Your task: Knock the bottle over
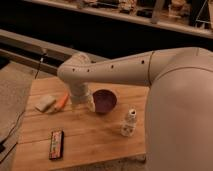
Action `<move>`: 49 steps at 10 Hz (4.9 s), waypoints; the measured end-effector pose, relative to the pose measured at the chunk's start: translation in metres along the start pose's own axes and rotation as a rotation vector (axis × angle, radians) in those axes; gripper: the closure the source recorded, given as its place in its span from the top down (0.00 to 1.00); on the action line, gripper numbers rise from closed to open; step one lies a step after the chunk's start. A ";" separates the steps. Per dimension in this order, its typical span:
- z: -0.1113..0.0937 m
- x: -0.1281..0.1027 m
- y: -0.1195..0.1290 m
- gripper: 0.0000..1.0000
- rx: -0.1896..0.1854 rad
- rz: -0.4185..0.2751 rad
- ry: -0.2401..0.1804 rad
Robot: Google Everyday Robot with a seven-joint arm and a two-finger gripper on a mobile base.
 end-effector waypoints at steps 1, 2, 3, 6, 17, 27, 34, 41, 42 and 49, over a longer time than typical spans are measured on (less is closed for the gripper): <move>0.000 0.000 0.000 0.65 0.000 0.000 0.000; 0.000 0.000 0.000 0.65 0.000 0.000 0.000; 0.000 0.000 0.000 0.65 0.000 0.000 0.000; 0.000 0.000 0.000 0.65 0.000 0.000 0.000; 0.000 0.000 0.000 0.65 0.000 0.000 0.000; -0.013 0.055 0.005 0.65 -0.113 0.017 0.112; -0.012 0.113 -0.061 0.65 -0.005 0.125 0.240; -0.020 0.114 -0.115 0.65 0.081 0.115 0.264; -0.022 0.111 -0.120 0.65 0.078 0.100 0.259; -0.018 0.125 -0.145 0.65 0.040 0.082 0.418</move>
